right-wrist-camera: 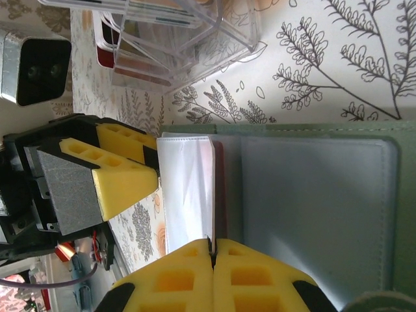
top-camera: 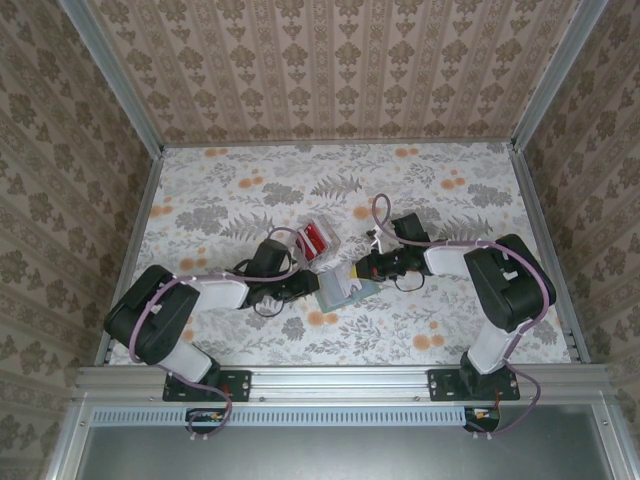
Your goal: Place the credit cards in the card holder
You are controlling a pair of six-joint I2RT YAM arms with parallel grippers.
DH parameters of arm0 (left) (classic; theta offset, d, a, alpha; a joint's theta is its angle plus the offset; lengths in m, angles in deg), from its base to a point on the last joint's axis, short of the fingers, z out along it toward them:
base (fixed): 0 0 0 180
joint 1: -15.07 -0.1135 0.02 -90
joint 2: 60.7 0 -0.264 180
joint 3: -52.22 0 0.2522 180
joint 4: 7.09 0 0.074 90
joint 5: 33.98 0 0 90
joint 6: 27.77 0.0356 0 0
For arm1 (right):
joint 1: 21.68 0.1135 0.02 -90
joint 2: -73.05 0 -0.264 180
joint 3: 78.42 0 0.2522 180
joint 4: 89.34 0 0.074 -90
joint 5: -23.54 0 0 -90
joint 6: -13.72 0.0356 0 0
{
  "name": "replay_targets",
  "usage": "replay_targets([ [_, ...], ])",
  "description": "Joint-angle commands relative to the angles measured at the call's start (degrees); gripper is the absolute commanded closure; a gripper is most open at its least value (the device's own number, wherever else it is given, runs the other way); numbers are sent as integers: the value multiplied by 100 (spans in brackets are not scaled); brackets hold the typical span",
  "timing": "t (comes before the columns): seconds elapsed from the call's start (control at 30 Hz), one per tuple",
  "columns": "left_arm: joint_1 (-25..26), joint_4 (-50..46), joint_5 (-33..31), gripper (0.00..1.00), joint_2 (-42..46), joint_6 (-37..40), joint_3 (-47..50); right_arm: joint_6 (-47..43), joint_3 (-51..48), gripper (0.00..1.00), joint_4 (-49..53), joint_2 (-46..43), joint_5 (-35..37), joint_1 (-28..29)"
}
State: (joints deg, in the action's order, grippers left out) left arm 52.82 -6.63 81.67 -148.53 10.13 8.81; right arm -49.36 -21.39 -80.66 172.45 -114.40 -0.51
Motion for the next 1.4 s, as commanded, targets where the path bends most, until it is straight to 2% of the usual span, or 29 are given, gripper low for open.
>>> replay_targets([
  [0.0,85,182,-7,68,-151,-134,39,-99,-170,99,-42,-11,69,45],
  [0.3,197,451,-29,68,-429,-273,44,171,-354,99,46,-113,408,83],
  [0.53,328,591,-16,70,-603,-360,-15,561,-113,99,-255,165,592,517],
  [0.67,431,761,-125,80,-621,-490,76,731,20,100,-219,272,1006,789],
  [0.97,575,829,-274,90,-643,-609,166,1168,-112,99,-144,121,2084,1251],
  [1.13,568,827,-319,90,-602,-631,186,1066,-125,90,189,-234,2395,1372],
  [1.3,575,733,-375,87,-476,-626,186,749,5,71,866,-738,2700,1364],
  [1.37,575,625,-410,86,-367,-592,170,610,91,66,1165,-935,2802,1356],
])
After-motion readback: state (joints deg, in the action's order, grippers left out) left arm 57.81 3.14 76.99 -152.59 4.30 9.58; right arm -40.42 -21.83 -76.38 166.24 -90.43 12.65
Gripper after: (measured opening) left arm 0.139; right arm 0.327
